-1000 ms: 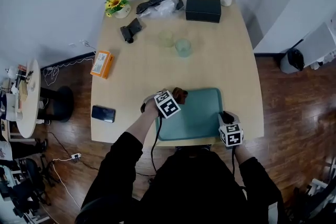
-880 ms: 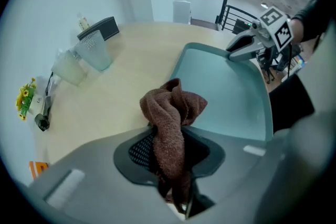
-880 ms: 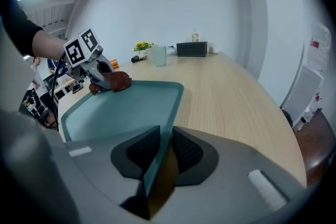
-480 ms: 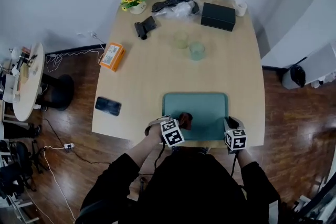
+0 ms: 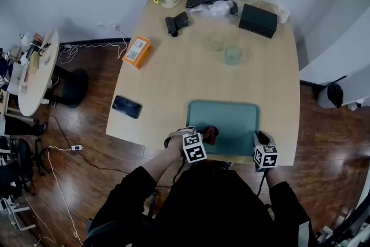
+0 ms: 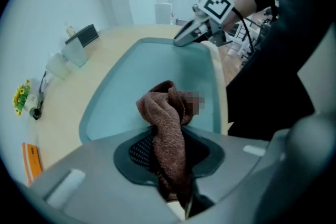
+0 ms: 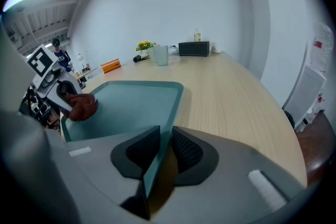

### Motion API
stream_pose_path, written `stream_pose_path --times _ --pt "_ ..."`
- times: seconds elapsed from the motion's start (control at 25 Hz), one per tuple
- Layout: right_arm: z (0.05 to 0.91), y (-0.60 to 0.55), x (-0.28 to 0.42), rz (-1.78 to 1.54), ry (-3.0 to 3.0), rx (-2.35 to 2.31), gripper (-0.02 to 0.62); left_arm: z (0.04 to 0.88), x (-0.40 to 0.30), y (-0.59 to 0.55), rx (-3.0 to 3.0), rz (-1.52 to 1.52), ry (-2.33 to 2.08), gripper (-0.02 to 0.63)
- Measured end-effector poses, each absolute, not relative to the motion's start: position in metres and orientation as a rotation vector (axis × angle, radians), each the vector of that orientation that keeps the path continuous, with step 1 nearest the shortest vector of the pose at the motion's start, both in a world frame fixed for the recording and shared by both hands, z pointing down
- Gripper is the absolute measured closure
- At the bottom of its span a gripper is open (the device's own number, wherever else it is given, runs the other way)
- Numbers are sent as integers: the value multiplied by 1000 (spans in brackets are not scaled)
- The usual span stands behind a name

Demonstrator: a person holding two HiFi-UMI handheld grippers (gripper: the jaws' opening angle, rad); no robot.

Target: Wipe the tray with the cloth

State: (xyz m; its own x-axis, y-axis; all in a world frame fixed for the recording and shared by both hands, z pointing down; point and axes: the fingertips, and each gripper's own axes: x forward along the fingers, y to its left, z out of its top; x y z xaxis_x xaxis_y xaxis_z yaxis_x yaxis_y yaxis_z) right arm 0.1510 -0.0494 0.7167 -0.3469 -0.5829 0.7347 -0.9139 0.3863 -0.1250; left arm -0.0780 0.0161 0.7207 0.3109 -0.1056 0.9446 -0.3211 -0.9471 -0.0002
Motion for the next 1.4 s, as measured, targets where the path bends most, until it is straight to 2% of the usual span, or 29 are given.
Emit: stream_pose_path --times 0.24,0.4,0.56,0.96,1.4 --pt "714 -48 153 703 -2044 1294 518 720 -118 -99 2294 1696 -641 526" --pt "716 -51 148 694 -2048 1303 518 717 -132 -131 2259 1721 -674 525" --pt "718 -50 150 683 -2041 1305 518 719 -126 -107 2263 1727 -661 525" --pt "721 -50 154 699 -2043 1302 518 724 -102 47 2288 1699 -626 525" --pt "721 -51 152 727 -2045 1282 518 720 -107 48 2240 1587 -760 526"
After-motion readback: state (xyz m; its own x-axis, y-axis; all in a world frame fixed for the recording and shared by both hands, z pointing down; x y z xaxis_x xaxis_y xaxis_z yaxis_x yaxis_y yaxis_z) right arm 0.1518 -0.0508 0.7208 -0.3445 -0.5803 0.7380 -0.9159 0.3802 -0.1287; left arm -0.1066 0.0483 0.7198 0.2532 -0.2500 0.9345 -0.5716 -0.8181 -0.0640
